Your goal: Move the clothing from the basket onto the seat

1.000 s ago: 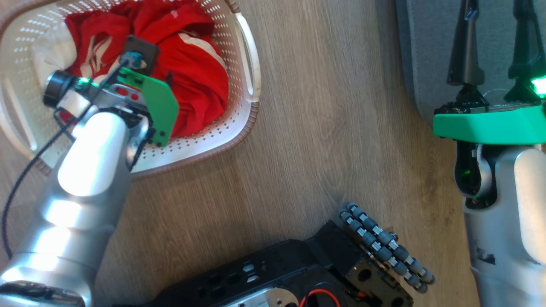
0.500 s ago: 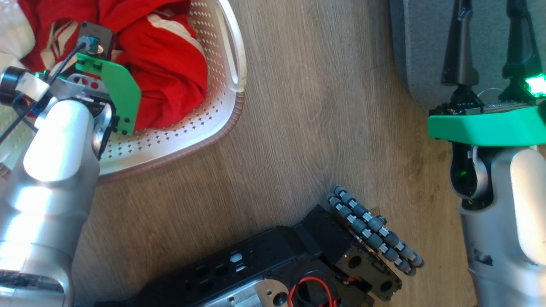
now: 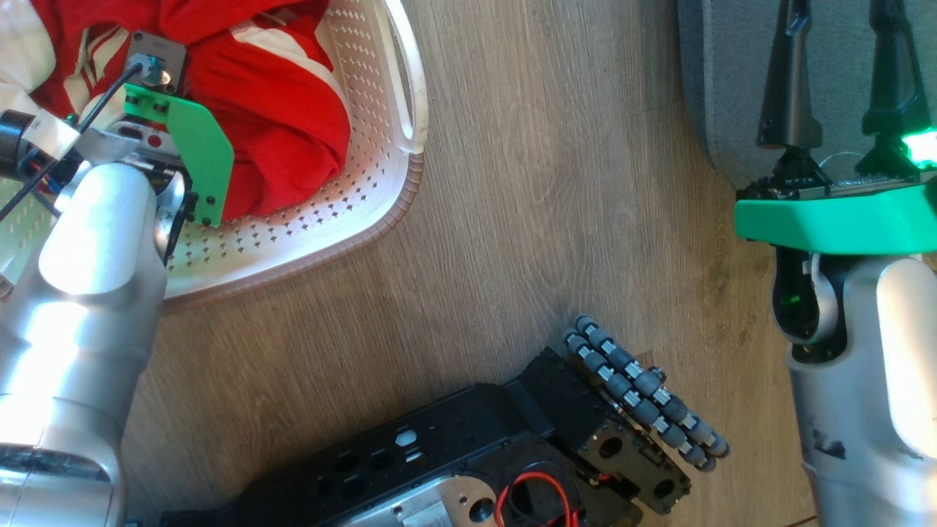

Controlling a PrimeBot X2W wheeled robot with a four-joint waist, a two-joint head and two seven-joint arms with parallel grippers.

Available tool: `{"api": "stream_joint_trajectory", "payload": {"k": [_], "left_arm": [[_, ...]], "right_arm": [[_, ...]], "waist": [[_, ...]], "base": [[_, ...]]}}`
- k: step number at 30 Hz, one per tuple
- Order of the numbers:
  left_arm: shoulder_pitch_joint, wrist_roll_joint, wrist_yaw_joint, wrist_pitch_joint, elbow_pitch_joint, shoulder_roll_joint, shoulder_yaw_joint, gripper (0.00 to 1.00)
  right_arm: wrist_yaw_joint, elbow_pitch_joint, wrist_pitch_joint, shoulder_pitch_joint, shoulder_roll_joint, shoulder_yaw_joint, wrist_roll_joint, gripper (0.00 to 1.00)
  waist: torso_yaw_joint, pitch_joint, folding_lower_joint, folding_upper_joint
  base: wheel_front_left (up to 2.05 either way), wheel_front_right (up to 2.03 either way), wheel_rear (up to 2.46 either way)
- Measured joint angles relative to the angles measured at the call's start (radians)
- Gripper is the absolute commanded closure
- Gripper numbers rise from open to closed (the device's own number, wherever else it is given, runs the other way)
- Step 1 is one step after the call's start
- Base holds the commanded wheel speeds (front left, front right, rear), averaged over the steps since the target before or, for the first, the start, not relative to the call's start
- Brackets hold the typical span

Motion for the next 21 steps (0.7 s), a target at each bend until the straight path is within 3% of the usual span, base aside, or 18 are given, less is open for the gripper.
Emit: {"api": "stream_joint_trajectory", "payload": {"k": [1,2,8,13,21], "left_arm": [[-0.001,0.0,-0.001,-0.006,0.006,-0.003,0.0,0.9],[-0.002,-0.005,-0.004,-0.009,0.011,-0.005,-0.001,1.0],[-0.021,-0.028,-0.012,-0.065,0.026,-0.017,0.001,1.0],[-0.022,-0.058,-0.022,-0.121,0.016,-0.061,0.002,1.0],[0.015,-0.118,-0.03,-0.207,-0.001,-0.1,0.016,1.0]], "right_arm": [[0.0,0.0,0.0,0.0,0.0,-0.001,0.0,0.0],[0.0,0.0,0.0,0.0,0.0,-0.002,0.0,0.0],[0.0,0.003,0.0,0.0,0.0,-0.007,0.017,0.0],[0.0,0.01,0.0,0.0,0.001,-0.028,0.016,0.0],[0.0,0.035,0.0,0.054,-0.023,-0.065,0.004,0.0]], "waist": [[0.0,0.0,0.0,0.0],[0.001,-0.001,0.0,0.0],[0.001,-0.016,0.0001,0.0],[0.022,-0.055,0.0,0.0],[0.084,-0.183,0.0,0.0]], "base": [[0.0,0.0,0.0],[0.0,0.0,0.0],[0.0,0.0,0.0],[0.0,0.0,0.0],[0.0,0.0,0.0]]}}
